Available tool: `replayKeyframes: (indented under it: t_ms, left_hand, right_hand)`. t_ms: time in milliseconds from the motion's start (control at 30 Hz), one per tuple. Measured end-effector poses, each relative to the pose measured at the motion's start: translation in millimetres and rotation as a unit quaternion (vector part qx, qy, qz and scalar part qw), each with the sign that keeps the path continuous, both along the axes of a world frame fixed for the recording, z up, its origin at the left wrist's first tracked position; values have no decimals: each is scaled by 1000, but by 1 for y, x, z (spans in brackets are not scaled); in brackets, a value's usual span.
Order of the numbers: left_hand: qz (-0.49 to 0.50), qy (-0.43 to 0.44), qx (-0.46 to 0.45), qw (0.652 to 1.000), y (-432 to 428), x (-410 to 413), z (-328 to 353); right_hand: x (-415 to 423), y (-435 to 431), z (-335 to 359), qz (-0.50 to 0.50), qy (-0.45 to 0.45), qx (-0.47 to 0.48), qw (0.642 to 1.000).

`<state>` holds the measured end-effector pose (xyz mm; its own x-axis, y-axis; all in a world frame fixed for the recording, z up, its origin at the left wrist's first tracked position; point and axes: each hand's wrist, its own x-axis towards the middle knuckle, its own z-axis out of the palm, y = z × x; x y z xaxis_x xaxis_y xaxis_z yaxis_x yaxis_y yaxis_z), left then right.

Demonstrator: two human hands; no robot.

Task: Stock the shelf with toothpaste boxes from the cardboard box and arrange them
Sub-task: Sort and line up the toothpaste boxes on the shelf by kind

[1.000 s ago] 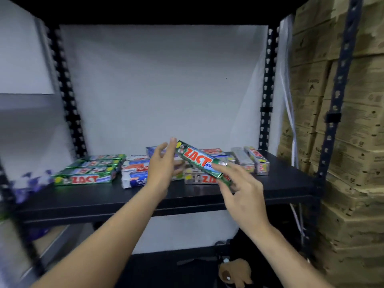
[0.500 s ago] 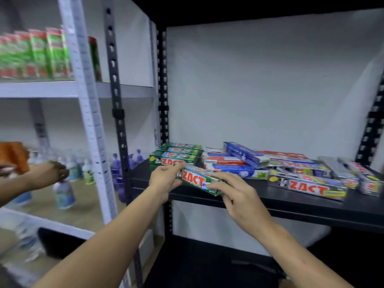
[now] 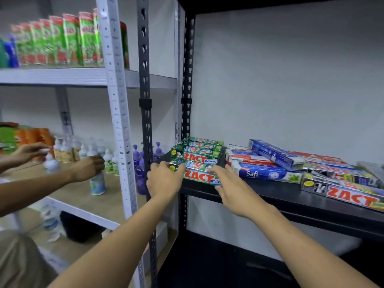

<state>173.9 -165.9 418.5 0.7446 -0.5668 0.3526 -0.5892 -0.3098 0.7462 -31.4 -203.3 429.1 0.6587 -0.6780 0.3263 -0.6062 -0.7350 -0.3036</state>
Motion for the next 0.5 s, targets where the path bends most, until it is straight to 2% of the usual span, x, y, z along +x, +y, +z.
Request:
replayKeyframes:
  t_ms: [33,100,200,267,500]
  left_hand:
    - [5,-71,13,997,1,0,2]
    - [-6,-130,26,991,-4,1,6]
    - [-78,-81,33,993,-22,7,9]
    - [-111,-36,25,993,-37,13,10]
    - [-102,43,-3,994,-79,39,13]
  right_hand:
    - [5,-3,0,-17,-21,6,1000]
    - [13,-12,-1,-55,-71,18,996]
    - [25,-28,-3,-124,-139,67,980]
    - [33,-38,-4,-156,-142,83,974]
    - [51,-70,-13,-162,-148,63,974]
